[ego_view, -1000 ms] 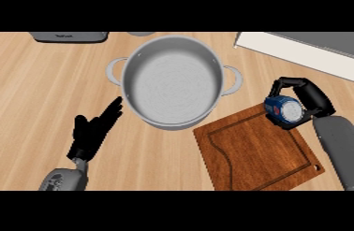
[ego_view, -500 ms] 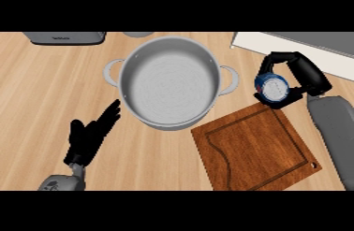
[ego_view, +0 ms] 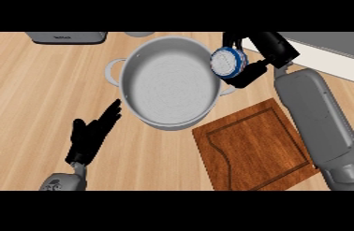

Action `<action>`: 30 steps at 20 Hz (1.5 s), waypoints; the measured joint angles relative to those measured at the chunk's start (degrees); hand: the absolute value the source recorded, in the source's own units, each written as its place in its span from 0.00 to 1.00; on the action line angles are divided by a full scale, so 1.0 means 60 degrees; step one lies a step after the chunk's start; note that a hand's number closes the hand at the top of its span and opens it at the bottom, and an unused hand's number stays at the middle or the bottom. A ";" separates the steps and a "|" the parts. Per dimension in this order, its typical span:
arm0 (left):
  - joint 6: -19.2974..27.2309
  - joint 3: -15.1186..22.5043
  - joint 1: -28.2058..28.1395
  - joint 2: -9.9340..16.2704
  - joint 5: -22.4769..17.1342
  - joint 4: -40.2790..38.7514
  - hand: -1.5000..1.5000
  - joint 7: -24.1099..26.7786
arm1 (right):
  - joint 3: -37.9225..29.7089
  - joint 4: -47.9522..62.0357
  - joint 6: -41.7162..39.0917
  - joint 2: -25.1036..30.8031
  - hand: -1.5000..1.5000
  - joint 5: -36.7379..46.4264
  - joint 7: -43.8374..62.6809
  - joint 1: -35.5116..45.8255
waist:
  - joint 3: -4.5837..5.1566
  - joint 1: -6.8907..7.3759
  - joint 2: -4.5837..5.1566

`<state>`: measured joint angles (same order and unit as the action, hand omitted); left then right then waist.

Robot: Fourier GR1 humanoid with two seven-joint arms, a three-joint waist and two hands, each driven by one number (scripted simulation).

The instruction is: Pick the can from the cutting board and place it in the pot

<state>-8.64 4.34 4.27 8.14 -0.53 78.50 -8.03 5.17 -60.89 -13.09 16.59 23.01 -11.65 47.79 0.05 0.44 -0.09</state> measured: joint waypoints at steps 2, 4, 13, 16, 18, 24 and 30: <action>0.0080 0.0062 -0.0044 -0.0081 0.0079 0.0105 0.50 -0.0038 | 0.0247 0.0095 0.0017 -0.0256 1.00 0.0323 0.0426 0.0326 | -0.0001 0.0018 0.0005; 0.0141 0.0073 0.0126 -0.0135 0.0161 -0.0002 0.50 -0.0045 | 0.0535 0.0403 0.0079 -0.0601 1.00 0.0706 0.0900 0.0865 | -0.0002 0.0052 0.0022; -0.0016 -0.0014 0.0237 -0.0162 0.0076 -0.0092 0.50 -0.0097 | 0.1992 0.2047 0.1042 -0.1645 1.00 0.3033 0.1822 0.2131 | 0.0000 0.0152 0.0055; -0.0088 -0.0032 0.0301 -0.0119 0.0047 -0.0024 0.50 -0.0165 | 0.2565 0.2695 0.1277 -0.1989 1.00 0.3925 0.2331 0.2552 | 0.0000 0.0188 0.0066; -0.0079 0.0034 0.0245 -0.0175 0.0095 -0.0020 0.50 -0.0111 | 0.2777 0.3395 0.1205 -0.2281 1.00 0.4234 0.2661 0.2774 | 0.0002 0.0247 0.0084; -0.0177 0.0131 0.0224 -0.0135 0.0153 0.0121 0.50 -0.0228 | 0.3109 0.4878 -0.0298 -0.2649 0.00 0.4032 0.4046 0.3274 | 0.0003 0.0378 0.0097; -0.0263 0.0125 0.0404 -0.0218 0.0125 -0.0039 0.50 -0.0156 | 0.3443 0.4957 0.0041 -0.2738 0.00 0.2638 0.4239 0.3029 | -0.0003 0.0576 0.0150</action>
<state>-10.22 5.08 6.70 6.82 0.22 78.26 -8.96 25.83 -31.15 -12.84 0.16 38.84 13.79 65.97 0.04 3.90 0.81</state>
